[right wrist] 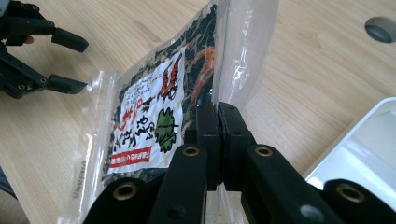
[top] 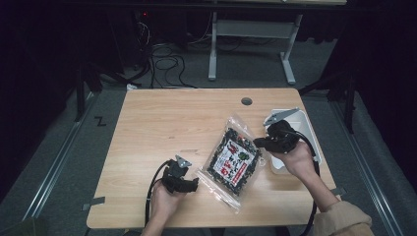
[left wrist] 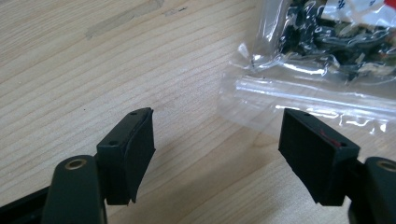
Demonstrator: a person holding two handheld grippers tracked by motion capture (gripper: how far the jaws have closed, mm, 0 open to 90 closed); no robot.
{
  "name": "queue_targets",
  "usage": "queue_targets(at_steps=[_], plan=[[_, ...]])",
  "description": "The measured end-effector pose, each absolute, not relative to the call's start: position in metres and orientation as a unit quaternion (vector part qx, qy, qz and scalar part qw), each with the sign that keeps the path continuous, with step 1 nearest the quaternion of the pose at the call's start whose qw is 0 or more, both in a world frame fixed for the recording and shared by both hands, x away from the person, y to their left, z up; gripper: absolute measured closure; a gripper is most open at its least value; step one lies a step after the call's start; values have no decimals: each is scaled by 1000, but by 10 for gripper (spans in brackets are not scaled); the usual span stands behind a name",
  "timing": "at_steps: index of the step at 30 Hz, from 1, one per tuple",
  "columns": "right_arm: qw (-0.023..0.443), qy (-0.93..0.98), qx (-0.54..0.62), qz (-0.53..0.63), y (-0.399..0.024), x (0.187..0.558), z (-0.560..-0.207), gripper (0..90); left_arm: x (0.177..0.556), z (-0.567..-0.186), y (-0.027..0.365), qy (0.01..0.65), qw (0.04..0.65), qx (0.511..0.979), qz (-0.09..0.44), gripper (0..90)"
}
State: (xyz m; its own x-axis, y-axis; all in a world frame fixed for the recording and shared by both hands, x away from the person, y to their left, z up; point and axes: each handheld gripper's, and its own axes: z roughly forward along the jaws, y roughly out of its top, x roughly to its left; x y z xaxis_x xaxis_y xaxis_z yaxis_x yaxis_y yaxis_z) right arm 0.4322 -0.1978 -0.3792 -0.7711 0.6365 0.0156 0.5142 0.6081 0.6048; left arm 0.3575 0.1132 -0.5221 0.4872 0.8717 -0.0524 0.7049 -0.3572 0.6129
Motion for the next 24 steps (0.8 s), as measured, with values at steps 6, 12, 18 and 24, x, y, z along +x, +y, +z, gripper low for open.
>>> queue_targets(at_steps=[6,12,18,24], plan=[[111,892,320,300,-198,432,-368,896,357,-523,113,485,292,812,140,271],[125,894,309,299,-198,432,-356,897,358,-524,113,485,290,813,139,271],[138,893,306,300,-198,432,-346,898,357,-525,112,478,292,818,131,281],[150,891,304,302,-198,432,-340,900,357,-526,111,474,289,822,128,291]])
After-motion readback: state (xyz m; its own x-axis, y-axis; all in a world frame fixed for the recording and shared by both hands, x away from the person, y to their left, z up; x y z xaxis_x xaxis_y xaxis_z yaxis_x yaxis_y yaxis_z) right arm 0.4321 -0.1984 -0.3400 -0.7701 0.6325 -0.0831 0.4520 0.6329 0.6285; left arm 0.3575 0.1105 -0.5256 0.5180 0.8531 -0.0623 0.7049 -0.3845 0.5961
